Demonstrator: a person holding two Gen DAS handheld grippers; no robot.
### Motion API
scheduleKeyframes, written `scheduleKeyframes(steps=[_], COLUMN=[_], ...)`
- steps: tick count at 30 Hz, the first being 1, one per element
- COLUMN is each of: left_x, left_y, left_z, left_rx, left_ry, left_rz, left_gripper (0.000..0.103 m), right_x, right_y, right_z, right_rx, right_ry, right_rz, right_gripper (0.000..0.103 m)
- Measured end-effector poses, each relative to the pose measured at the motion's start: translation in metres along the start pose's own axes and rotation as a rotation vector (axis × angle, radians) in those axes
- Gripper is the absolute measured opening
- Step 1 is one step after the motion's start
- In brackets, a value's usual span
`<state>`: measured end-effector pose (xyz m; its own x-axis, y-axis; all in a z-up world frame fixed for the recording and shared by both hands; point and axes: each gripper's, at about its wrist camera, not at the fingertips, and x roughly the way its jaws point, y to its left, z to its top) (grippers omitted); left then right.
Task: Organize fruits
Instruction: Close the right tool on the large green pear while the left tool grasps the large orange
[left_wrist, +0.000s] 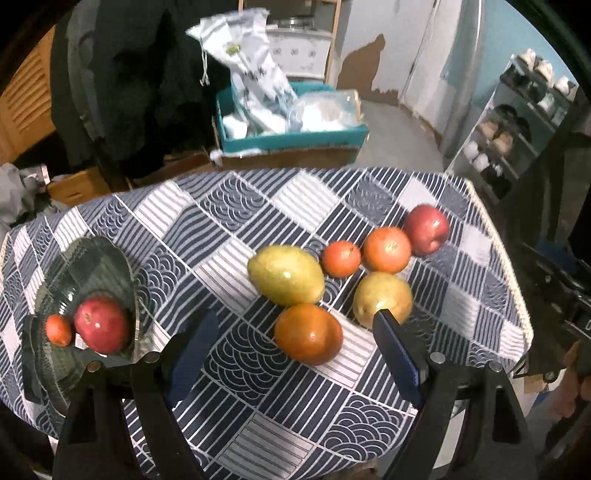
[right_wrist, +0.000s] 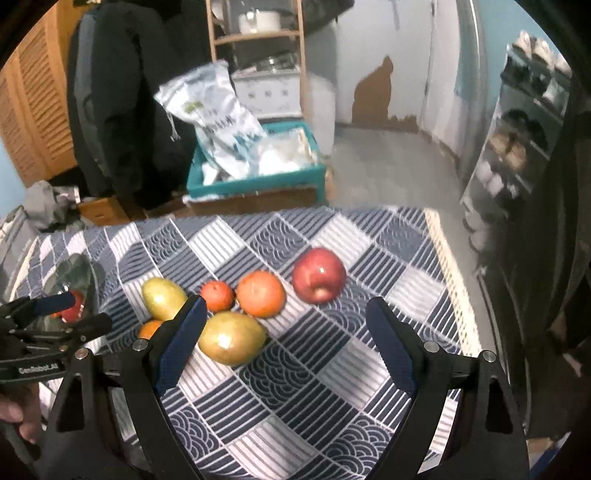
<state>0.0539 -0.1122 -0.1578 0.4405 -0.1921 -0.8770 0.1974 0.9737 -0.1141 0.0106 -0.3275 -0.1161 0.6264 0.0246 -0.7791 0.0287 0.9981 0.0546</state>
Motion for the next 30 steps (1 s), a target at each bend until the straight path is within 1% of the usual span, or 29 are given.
scheduleKeyframes(steps=[3, 8, 16, 20, 27, 29, 30], left_x=[0.02, 0.042, 0.075, 0.083, 0.097, 0.099, 0.101], left_y=[0.0, 0.001, -0.004, -0.007, -0.016, -0.018, -0.018], left_z=[-0.003, -0.006, -0.017, -0.019, -0.022, -0.023, -0.023], left_rx=[-0.005, -0.016, 0.023, 0.027, 0.039, 0.04, 0.04], left_ry=[0.042, 0.076, 0.136, 0.139, 0.172, 0.18, 0.184], left_rz=[0.01, 0.004, 0.023, -0.019, -0.065, -0.08, -0.089], left_gripper=[0.087, 0.087, 0.087, 0.087, 0.087, 0.086, 0.084], right_x=[0.014, 0.032, 0.057, 0.063, 0.07, 0.072, 0.072], right_y=[0.001, 0.003, 0.004, 0.006, 0.01, 0.009, 0.009], right_z=[-0.005, -0.012, -0.017, -0.021, -0.024, -0.024, -0.024], right_rx=[-0.006, -0.018, 0.008, 0.008, 0.004, 0.007, 0.008], right_ry=[0.041, 0.085, 0.151, 0.169, 0.189, 0.195, 0.196], right_rz=[-0.007, -0.011, 0.009, 0.012, 0.019, 0.016, 0.016], right_gripper=[0.087, 0.087, 0.087, 0.087, 0.088, 0.088, 0.088])
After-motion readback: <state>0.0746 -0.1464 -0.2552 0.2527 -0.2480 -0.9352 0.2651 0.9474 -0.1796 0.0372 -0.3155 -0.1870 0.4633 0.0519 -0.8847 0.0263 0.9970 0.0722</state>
